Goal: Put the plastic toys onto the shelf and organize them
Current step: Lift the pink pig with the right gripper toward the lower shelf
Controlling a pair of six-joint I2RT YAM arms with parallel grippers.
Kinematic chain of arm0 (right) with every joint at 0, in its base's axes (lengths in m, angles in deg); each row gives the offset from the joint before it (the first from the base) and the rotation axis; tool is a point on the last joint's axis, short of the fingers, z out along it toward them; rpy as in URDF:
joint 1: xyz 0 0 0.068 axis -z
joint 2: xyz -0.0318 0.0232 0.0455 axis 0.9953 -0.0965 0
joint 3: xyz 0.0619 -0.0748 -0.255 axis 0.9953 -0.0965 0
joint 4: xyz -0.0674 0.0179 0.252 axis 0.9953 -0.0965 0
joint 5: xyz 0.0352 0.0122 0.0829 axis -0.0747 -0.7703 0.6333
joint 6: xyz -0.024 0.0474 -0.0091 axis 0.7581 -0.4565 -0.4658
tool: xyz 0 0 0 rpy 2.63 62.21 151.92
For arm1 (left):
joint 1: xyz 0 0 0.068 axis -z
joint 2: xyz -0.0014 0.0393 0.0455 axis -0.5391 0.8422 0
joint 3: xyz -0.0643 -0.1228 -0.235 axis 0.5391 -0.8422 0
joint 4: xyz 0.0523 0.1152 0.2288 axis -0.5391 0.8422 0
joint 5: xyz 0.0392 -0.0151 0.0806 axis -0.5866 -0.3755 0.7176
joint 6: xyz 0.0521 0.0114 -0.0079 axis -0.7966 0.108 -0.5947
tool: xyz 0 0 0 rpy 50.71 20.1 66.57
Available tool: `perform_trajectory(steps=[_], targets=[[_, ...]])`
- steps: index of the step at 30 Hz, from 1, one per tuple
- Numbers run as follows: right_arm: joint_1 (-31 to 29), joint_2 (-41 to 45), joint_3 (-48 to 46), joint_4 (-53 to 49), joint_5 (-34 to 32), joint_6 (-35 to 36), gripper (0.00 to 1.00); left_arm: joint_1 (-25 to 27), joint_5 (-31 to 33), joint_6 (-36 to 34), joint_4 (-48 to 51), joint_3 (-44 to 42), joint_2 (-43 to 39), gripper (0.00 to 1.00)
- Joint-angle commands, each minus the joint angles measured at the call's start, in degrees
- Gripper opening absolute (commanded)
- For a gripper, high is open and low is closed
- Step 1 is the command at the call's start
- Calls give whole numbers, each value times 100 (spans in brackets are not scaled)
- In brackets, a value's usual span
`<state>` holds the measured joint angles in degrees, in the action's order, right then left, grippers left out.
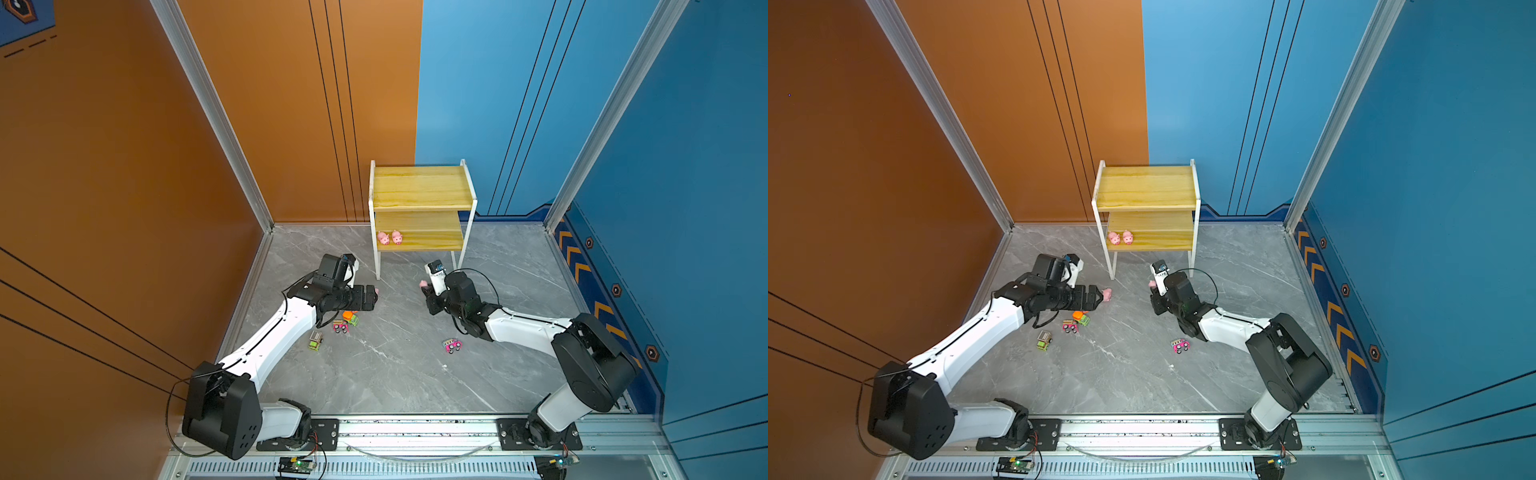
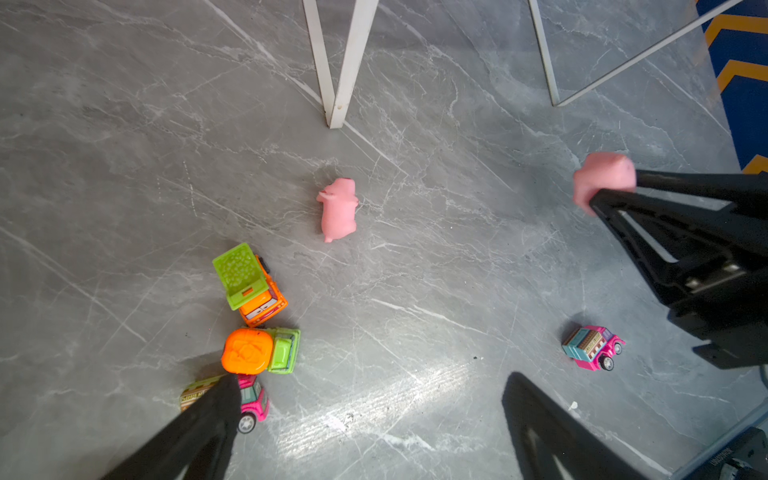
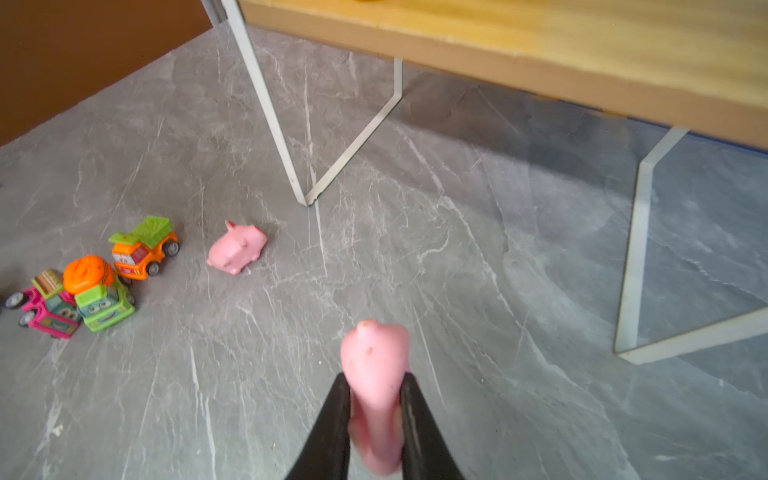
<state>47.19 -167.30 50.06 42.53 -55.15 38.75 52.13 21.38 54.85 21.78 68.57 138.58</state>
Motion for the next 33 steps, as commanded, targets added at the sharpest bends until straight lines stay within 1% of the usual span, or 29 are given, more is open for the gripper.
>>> perform_trajectory(steps=[1,9,17,33], targets=[[-93,135,540,-411,-681,-467,22,-50,-177,45,60,140,-174,99],[-166,-327,1671,-648,-1462,-1090,22,-59,-261,69,28,129,-299,99],[-166,-858,2367,-665,-1903,-1388,23,-78,-363,107,-16,112,-385,99],[-144,-1744,3153,-454,-2345,-1342,24,-158,-438,151,-67,77,-448,99]])
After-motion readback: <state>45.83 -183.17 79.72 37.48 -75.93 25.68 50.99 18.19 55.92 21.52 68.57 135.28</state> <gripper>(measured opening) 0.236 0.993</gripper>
